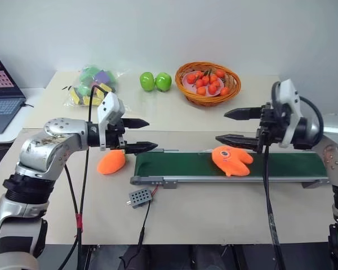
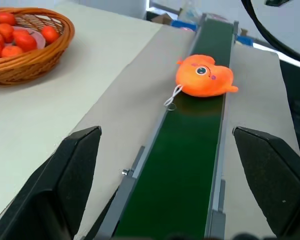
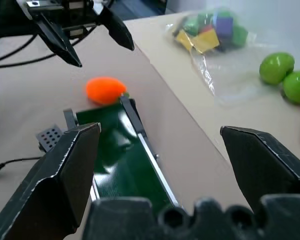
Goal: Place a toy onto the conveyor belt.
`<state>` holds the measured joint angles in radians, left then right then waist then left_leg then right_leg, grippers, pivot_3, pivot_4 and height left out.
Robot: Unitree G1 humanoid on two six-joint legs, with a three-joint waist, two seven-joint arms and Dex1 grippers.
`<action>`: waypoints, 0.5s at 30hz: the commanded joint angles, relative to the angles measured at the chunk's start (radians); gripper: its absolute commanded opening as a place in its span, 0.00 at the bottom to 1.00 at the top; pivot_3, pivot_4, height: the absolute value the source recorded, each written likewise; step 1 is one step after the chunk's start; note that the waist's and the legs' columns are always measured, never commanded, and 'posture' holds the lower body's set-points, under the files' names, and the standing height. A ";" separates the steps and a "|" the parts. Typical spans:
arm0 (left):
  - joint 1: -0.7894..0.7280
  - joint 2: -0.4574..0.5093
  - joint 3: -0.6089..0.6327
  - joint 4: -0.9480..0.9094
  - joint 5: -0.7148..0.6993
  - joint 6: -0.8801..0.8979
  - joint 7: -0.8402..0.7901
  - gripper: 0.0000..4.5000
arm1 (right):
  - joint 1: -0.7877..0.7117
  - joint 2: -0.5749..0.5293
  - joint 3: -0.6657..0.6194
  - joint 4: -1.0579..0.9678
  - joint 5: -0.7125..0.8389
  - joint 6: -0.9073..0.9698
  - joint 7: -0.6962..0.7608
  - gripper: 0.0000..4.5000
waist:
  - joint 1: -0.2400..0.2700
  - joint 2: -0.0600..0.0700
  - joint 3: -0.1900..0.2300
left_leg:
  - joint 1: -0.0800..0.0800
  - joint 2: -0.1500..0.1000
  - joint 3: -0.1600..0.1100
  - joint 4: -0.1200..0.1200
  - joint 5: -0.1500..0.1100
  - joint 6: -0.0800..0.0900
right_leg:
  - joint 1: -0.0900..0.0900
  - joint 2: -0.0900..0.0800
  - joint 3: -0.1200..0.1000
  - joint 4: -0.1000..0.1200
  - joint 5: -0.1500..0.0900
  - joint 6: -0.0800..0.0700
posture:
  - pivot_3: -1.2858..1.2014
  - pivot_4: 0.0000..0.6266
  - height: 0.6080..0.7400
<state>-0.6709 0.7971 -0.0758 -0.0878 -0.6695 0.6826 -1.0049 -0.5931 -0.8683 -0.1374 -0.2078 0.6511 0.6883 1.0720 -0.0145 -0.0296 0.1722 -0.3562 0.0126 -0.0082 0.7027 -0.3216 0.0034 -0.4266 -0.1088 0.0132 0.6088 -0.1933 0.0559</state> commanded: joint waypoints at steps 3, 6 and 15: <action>-0.042 -0.019 0.084 -0.051 -0.046 0.071 0.025 1.00 | 0.002 -0.012 -0.055 -0.021 0.027 0.004 -0.014 1.00 | 0.000 0.000 0.000 | 0.000 0.000 0.000 0.000 0.000 0.000 | 0.000 0.000 0.000 0.000 0.000 0.000 | 0.52 0.24 0.99; -0.055 -0.036 0.099 -0.055 -0.052 0.090 0.038 1.00 | 0.005 -0.012 -0.056 -0.022 0.025 0.001 -0.017 1.00 | 0.000 0.000 0.000 | 0.000 0.000 0.000 0.000 0.000 0.000 | 0.000 0.000 0.000 0.000 0.000 0.000 | 0.52 0.24 0.99; -0.076 -0.065 0.080 -0.047 0.005 0.069 0.055 1.00 | 0.007 -0.002 -0.051 -0.017 0.016 -0.012 -0.032 1.00 | 0.000 0.000 0.000 | 0.000 0.000 0.000 0.000 0.000 0.000 | 0.000 0.000 0.000 0.000 0.000 0.000 | 0.52 0.24 0.99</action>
<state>-0.7108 0.7380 -0.0127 -0.1154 -0.6682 0.7665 -0.9532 -0.5803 -0.8687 -0.1520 -0.2075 0.6512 0.6894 1.0442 -0.0141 -0.0296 0.1722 -0.3561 0.0125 -0.0081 0.7030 -0.3215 0.0032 -0.4262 -0.1088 0.0134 0.6088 -0.1932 0.0559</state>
